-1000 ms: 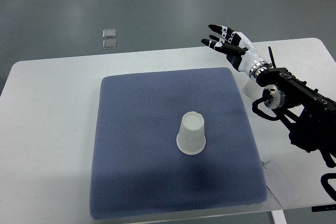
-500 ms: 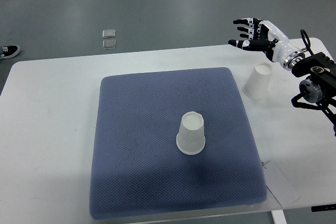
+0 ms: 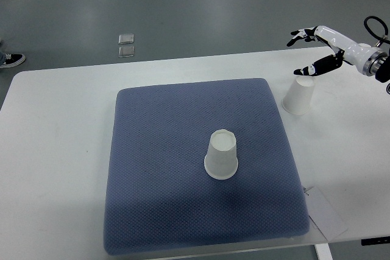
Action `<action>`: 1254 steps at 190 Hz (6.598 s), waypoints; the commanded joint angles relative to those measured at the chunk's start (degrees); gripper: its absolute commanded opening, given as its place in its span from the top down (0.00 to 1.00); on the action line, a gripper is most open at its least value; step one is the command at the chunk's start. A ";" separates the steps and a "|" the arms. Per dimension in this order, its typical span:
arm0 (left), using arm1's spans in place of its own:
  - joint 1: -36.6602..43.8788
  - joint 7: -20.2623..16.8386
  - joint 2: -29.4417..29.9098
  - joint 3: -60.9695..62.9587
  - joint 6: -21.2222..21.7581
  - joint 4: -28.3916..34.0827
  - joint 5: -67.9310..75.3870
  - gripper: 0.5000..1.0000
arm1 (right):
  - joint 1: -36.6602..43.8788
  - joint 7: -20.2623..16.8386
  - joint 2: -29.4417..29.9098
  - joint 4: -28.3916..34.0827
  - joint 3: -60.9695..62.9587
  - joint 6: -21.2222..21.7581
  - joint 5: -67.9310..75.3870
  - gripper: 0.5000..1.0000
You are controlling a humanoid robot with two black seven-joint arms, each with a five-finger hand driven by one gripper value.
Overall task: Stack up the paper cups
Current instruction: 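Move the right hand over the white paper cup beside the mat, then close the right hand fingers around the white paper cup, then lift the cup with the right hand and carry it over the cup on the mat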
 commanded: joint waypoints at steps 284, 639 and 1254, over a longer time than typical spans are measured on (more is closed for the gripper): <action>0.00 0.00 0.00 0.00 -0.01 0.00 0.03 0.00 | 7.13 -0.31 7.54 -17.22 -13.37 -2.03 -6.69 0.21; 0.00 0.00 0.00 0.00 -0.01 0.00 -0.06 0.00 | 8.01 -0.31 11.84 -23.90 -19.43 -3.96 -9.15 0.22; 0.00 0.00 0.00 0.00 -0.01 0.00 -0.06 0.00 | 20.31 1.80 0.42 25.32 -11.17 27.59 -7.92 1.00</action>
